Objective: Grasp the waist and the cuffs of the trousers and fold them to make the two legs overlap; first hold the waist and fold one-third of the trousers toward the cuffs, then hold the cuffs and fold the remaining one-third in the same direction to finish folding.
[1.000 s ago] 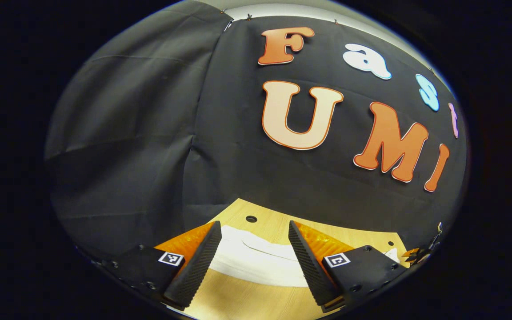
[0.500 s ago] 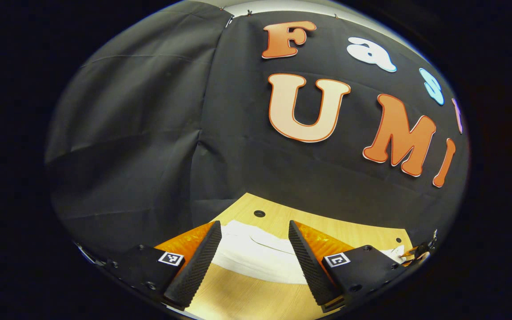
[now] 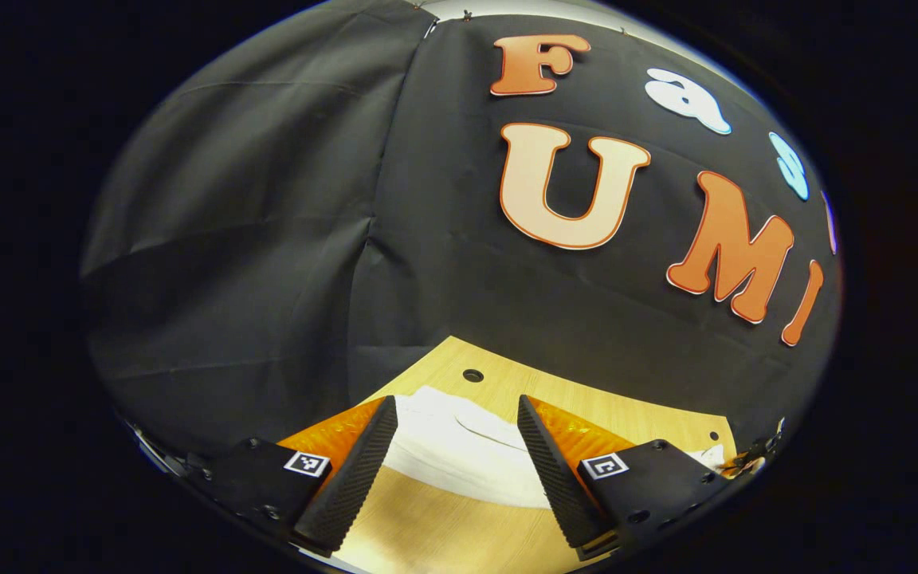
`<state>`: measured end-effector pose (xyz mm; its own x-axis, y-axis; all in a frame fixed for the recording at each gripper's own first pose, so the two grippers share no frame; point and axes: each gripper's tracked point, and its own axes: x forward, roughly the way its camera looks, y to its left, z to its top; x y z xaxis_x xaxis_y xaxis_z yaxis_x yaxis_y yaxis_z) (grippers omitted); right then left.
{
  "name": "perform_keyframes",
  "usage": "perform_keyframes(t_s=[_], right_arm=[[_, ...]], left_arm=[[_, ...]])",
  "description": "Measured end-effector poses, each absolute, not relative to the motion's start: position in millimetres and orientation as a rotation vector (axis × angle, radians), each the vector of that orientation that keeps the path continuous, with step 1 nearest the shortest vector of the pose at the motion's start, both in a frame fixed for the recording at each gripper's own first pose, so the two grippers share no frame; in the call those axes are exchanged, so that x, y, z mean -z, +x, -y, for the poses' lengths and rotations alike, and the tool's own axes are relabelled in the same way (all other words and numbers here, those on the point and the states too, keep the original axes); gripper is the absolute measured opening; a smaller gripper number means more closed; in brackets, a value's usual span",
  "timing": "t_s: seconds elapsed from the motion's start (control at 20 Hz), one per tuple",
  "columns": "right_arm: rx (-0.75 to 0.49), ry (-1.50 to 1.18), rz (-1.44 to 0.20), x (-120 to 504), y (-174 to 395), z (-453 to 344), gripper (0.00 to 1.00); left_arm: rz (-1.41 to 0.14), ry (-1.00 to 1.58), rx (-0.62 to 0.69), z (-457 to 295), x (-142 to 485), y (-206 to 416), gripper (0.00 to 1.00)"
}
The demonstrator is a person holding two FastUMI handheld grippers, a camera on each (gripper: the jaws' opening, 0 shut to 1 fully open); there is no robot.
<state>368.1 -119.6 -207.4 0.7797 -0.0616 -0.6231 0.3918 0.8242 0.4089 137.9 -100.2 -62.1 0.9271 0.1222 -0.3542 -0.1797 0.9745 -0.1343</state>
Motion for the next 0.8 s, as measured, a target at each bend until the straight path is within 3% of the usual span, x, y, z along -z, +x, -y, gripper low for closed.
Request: perform_keyframes(t_s=[0.25,0.4,0.45,0.55,0.7,0.8], right_arm=[[0.172,0.495,-0.522,140.3,353.6,58.1,0.05],[0.110,0.444,-0.456,86.4,321.6,22.8,0.06],[0.086,0.422,-0.443,65.8,310.2,12.2,0.05],[0.042,0.365,-0.421,23.2,295.6,-0.4,0.06],[-0.040,0.307,-0.412,-5.0,284.3,-48.2,0.06],[-0.092,0.276,-0.425,-21.7,275.9,-60.8,0.05]], left_arm=[[-0.377,-0.204,-0.104,66.5,70.6,150.0,0.96],[-0.389,-0.217,-0.068,39.7,75.5,160.5,0.99],[-0.395,-0.214,-0.059,30.9,76.0,164.1,0.96],[-0.405,-0.214,-0.034,14.0,81.1,175.4,0.99],[-0.424,-0.233,-0.001,-12.5,89.0,186.6,0.96],[-0.431,-0.225,0.006,-28.7,93.1,193.5,0.99]])
